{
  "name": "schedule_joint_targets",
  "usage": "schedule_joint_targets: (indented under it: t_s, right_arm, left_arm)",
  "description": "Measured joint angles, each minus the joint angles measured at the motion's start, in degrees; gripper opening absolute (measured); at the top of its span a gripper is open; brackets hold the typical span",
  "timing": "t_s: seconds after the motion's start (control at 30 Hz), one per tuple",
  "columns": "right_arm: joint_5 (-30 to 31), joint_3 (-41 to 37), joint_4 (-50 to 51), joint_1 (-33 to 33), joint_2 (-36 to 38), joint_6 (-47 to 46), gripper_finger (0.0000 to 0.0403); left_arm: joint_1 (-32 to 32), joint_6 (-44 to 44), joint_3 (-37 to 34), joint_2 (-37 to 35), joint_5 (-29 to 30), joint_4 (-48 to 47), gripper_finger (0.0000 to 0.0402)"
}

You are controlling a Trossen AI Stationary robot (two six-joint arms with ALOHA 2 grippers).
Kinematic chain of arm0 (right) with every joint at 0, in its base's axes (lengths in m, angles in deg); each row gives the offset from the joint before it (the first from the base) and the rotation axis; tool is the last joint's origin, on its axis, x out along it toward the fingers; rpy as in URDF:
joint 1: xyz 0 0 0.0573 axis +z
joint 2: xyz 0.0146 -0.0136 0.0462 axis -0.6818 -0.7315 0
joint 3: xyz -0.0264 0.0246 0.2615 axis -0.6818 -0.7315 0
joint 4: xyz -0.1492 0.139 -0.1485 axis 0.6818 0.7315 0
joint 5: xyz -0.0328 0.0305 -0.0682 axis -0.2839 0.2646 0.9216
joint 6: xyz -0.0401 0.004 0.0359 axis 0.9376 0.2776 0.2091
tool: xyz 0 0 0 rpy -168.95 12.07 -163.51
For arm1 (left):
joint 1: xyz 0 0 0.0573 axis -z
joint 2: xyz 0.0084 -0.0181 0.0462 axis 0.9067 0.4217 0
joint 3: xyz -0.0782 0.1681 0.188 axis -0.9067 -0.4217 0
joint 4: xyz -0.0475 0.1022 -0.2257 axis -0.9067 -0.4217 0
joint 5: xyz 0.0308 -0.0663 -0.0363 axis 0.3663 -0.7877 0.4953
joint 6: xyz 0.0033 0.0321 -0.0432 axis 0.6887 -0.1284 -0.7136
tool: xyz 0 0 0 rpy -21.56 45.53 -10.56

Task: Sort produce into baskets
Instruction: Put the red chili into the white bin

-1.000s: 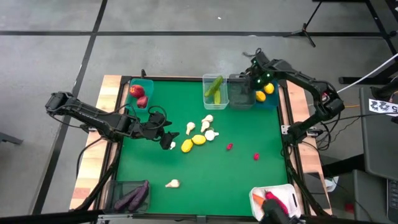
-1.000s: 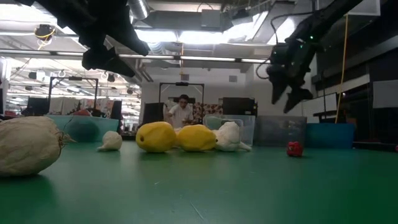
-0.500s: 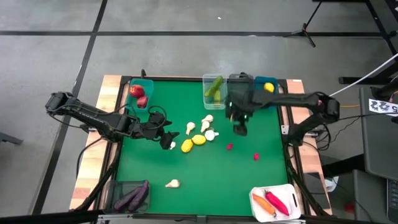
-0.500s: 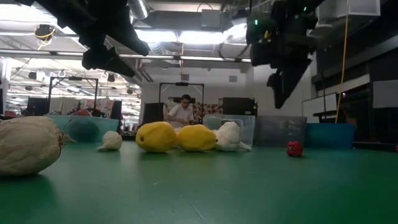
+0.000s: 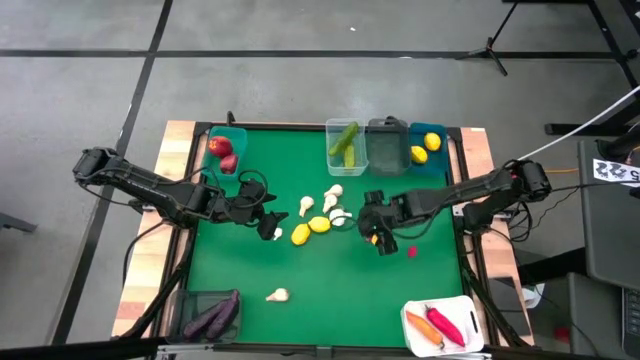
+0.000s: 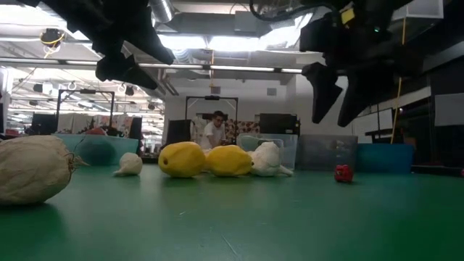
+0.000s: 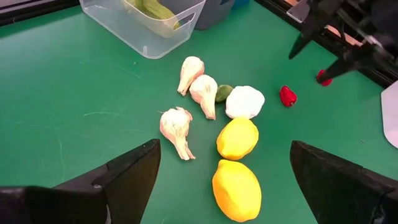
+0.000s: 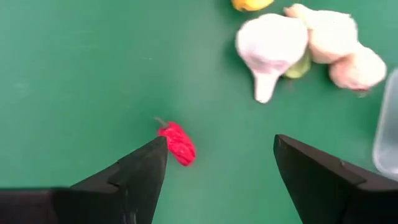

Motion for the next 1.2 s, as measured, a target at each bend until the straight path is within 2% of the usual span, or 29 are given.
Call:
schedule_joint_targets:
  t_s: [0.7,1.0,1.2]
  right_arm:
    - [-0.5,-13.0,-17.8,1.0,0.0,-3.1,0.0294]
    - [-0.7,-13.4,-19.1,1.0,0.0,-3.4,0.0294]
    - [-0.7,-13.4,-20.9,1.0,-3.2,-3.5,0.0294]
  left_arm:
    - [0.0,-0.1,0.0,0.0,0.0,0.0,0.0349]
    - [0.0,-0.2,0.0,0.0,0.9,0.0,0.0349]
    - [0.0,-0.2,0.0,0.0,1.1,0.0,0.0349]
